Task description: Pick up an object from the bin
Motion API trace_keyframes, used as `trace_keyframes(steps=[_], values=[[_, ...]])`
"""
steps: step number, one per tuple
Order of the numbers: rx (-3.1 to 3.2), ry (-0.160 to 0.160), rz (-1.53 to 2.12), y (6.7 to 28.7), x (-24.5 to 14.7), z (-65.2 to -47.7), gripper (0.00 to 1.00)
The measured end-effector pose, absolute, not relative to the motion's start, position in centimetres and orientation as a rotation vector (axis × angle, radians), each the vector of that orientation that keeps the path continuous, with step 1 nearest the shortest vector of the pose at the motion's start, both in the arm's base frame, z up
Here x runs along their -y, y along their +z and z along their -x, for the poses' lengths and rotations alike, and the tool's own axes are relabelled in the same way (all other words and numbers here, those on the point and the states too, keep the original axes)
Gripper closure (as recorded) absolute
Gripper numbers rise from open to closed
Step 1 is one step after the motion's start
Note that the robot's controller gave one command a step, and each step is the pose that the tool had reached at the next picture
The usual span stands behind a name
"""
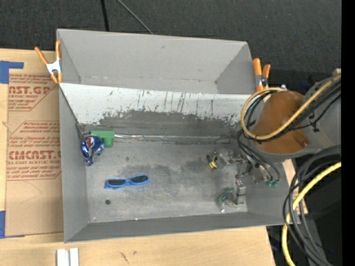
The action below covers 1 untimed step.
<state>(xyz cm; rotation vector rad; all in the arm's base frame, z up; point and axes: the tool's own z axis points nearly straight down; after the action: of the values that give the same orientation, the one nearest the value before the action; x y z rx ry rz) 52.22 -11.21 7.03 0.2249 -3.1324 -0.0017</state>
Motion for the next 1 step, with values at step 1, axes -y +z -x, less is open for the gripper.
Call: trace_keyframes(steps=[1], values=[[3.146, 0.001, -0.164, 7.14, 13.22, -48.35, 0.00]])
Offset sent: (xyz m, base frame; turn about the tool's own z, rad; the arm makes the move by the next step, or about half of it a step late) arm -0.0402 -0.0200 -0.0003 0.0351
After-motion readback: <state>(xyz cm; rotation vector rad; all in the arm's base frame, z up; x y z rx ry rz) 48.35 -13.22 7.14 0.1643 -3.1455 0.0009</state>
